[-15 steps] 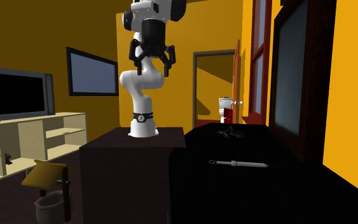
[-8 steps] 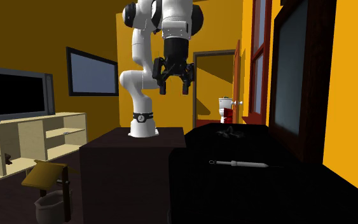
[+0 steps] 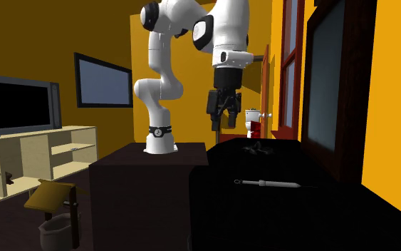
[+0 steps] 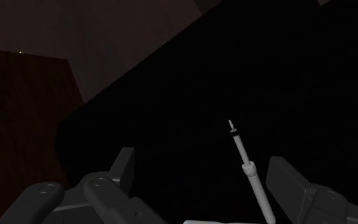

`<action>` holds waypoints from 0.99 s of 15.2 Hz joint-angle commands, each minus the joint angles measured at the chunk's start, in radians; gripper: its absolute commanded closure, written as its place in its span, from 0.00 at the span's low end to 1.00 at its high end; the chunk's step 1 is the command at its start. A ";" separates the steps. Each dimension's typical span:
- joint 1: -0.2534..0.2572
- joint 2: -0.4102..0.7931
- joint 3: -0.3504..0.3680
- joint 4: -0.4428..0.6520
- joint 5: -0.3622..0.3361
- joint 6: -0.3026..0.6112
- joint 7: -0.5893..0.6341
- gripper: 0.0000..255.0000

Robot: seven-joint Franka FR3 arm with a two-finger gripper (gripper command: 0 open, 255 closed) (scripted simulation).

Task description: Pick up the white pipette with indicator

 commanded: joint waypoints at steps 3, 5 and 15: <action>0.040 0.112 0.027 0.072 -0.039 0.029 -0.030 0.00; 0.062 0.166 0.038 0.105 -0.061 0.044 -0.043 0.00; 0.190 0.425 0.081 0.281 -0.173 0.094 -0.111 0.00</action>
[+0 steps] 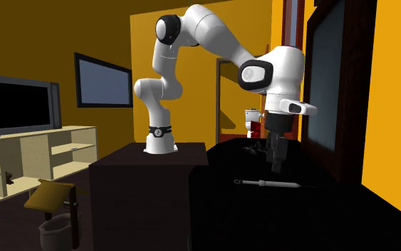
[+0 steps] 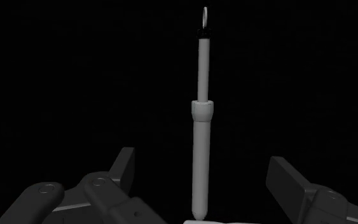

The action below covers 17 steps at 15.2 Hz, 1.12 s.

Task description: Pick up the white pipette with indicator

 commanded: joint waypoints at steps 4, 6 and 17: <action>0.033 0.082 -0.002 0.042 -0.032 0.033 -0.011 0.00; 0.037 0.102 -0.007 0.046 -0.038 0.049 -0.007 0.00; 0.039 0.127 -0.014 0.045 -0.046 0.075 -0.004 1.00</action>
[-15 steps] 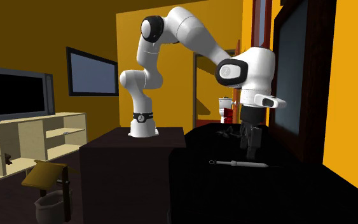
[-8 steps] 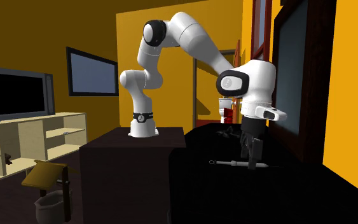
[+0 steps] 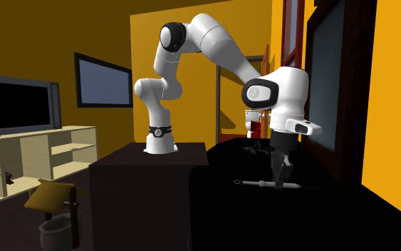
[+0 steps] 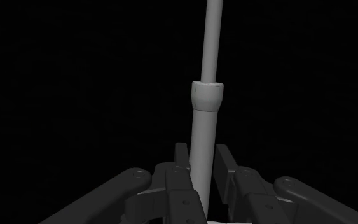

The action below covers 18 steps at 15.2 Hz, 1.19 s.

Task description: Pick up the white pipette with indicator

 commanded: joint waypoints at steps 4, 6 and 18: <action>0.004 0.006 0.002 0.000 0.001 -0.006 0.002 1.00; 0.001 -0.014 0.007 -0.005 0.007 -0.021 -0.001 1.00; -0.020 -0.128 0.036 -0.014 0.043 -0.124 -0.023 1.00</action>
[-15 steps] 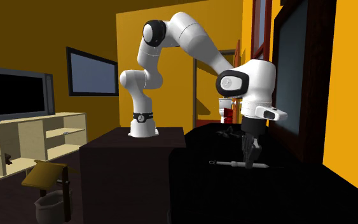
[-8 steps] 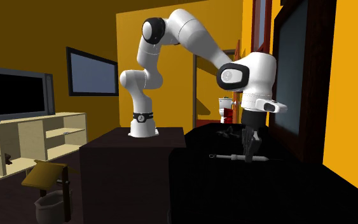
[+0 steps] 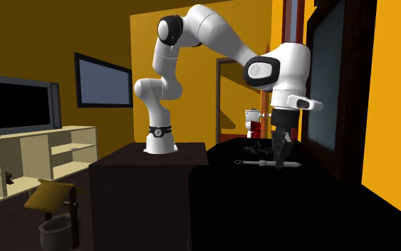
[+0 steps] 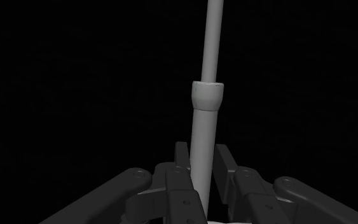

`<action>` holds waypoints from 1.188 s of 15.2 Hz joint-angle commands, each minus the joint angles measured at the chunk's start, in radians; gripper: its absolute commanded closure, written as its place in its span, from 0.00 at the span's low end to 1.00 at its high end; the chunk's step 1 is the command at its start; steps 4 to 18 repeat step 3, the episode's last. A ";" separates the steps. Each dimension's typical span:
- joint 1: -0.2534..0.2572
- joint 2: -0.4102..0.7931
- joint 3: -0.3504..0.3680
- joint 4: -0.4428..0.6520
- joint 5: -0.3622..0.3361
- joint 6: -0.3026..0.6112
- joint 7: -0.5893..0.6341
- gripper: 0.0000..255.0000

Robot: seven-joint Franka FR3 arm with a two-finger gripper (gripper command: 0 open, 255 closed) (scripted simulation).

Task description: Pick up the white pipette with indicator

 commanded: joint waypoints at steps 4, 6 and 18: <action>-0.004 -0.021 0.005 -0.002 0.007 -0.019 -0.004 1.00; -0.004 -0.021 0.005 -0.002 0.007 -0.019 -0.004 1.00; -0.004 -0.021 0.005 -0.002 0.007 -0.019 -0.004 1.00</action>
